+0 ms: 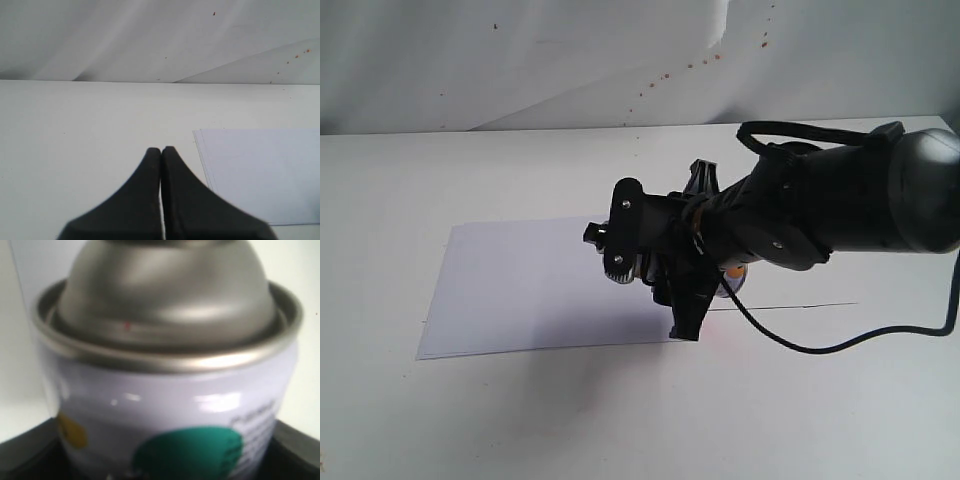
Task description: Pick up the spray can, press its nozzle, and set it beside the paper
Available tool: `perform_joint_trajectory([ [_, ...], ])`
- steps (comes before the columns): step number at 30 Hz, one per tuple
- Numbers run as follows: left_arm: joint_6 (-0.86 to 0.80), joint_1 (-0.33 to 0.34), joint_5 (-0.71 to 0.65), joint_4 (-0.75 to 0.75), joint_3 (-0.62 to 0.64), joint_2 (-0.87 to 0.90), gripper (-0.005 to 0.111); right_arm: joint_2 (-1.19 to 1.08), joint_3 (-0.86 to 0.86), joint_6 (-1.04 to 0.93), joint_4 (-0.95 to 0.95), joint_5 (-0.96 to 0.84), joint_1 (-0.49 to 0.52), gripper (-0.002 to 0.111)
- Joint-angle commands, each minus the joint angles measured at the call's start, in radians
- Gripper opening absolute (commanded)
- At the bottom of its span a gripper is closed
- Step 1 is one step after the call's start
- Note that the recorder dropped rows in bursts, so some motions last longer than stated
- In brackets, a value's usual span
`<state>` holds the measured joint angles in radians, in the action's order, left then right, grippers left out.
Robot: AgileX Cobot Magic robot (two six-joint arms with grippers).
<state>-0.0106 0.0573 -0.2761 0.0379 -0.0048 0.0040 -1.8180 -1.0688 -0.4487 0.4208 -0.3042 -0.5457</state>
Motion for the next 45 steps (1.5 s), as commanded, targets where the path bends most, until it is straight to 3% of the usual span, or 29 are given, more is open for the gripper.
perform_joint_trajectory([
  [1, 0.002, 0.002, 0.01, 0.001, 0.005, -0.004, 0.0, 0.011, -0.016, 0.013, -0.001, 0.03, -0.002, 0.0],
  [8, 0.002, 0.002, 0.01, 0.001, 0.005, -0.004, 0.0, -0.001, -0.095, 0.064, -0.001, 0.006, -0.002, 0.0],
  [26, 0.002, 0.002, 0.01, 0.001, 0.005, -0.004, 0.0, -0.234, -0.497, 0.064, -0.015, -0.465, -0.049, 0.0],
  [35, 0.002, 0.002, 0.01, 0.001, 0.005, -0.004, 0.0, -0.285, -0.505, 0.064, -0.015, -0.552, -0.049, 0.0],
  [45, 0.002, 0.002, 0.01, 0.001, 0.005, -0.004, 0.0, -0.318, -0.505, 0.069, -0.017, -0.491, -0.051, 0.0],
])
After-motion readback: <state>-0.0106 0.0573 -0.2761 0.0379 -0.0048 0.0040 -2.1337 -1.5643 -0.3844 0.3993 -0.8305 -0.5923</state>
